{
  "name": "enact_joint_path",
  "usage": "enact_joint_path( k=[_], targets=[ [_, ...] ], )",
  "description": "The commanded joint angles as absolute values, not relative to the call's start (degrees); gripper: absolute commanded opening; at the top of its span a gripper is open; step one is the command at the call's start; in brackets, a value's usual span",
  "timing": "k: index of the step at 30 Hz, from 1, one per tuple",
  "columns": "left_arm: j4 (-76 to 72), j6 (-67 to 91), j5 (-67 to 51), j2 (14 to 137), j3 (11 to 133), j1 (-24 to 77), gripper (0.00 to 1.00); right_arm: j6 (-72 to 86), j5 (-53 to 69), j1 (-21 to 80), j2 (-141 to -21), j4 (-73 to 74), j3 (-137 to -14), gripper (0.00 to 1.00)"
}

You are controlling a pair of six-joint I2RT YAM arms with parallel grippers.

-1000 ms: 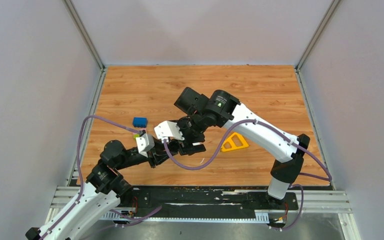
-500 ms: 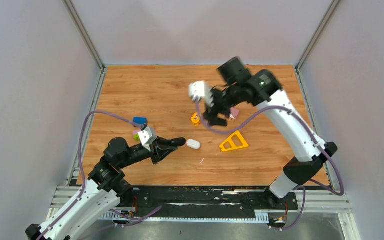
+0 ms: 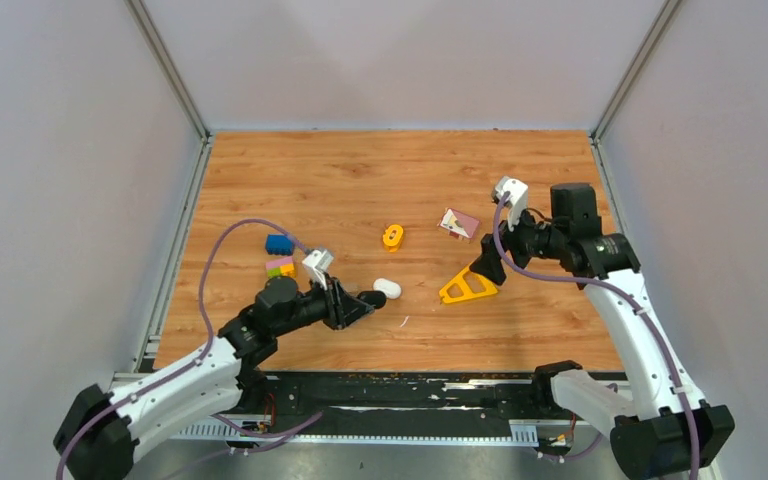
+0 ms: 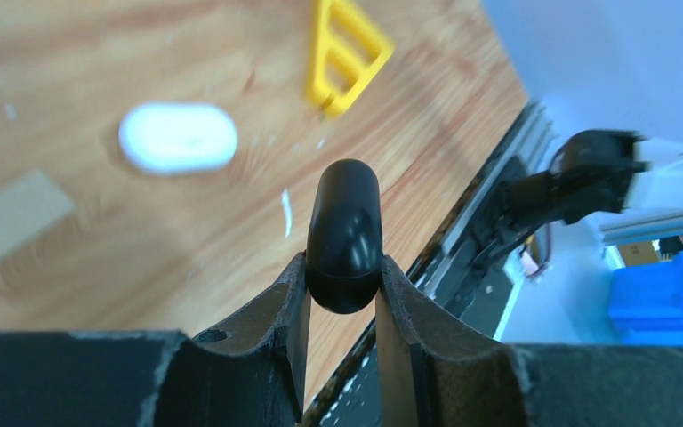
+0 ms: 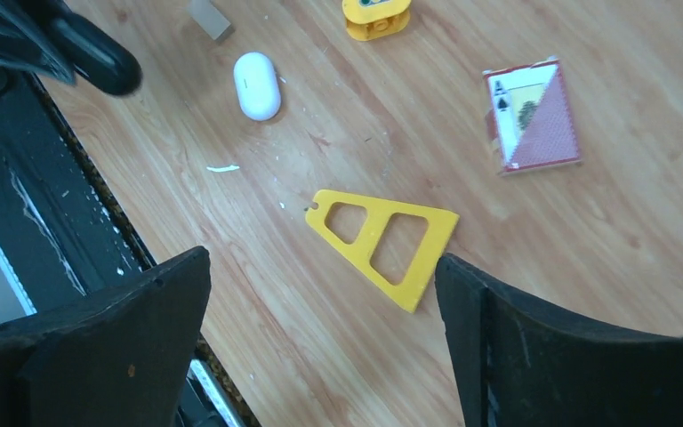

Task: Insert the wireless bluetooth earbuds into the charging case
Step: Place the charging case at the center of the board.

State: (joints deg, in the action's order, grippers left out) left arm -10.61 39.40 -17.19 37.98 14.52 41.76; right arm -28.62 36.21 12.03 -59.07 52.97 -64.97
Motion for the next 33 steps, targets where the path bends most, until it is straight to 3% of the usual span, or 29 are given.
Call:
enact_joint_path(
  k=[1,8,15,19,28,33],
  targets=[
    [-17.6,44.7,-9.3,46.2,15.4,47.3,0.05,-12.6,44.8,11.3,-56.6,32.7,-54.1,0.99],
    [-21.1,49.0,-3.3,59.4,17.4,50.2,0.15,-13.7,39.8,10.8,-48.5,23.9,-42.8,1.00],
    [-29.1,53.4,-6.4,75.1,19.7,50.9,0.20,-13.8,42.2,10.6,-44.3,22.4,-40.0,1.00],
    [-21.9,52.4,-5.5,76.3,23.8,51.1,0.26,-13.8,42.7,10.5,-44.1,22.2,-39.5,1.00],
    [8.6,40.8,4.3,66.3,32.0,51.1,0.47,-12.9,41.5,10.0,-43.6,21.0,-38.3,1.00],
    [15.7,36.0,5.5,66.7,34.8,51.1,0.49,-12.9,42.7,9.9,-44.4,20.5,-37.9,1.00]
  ],
)
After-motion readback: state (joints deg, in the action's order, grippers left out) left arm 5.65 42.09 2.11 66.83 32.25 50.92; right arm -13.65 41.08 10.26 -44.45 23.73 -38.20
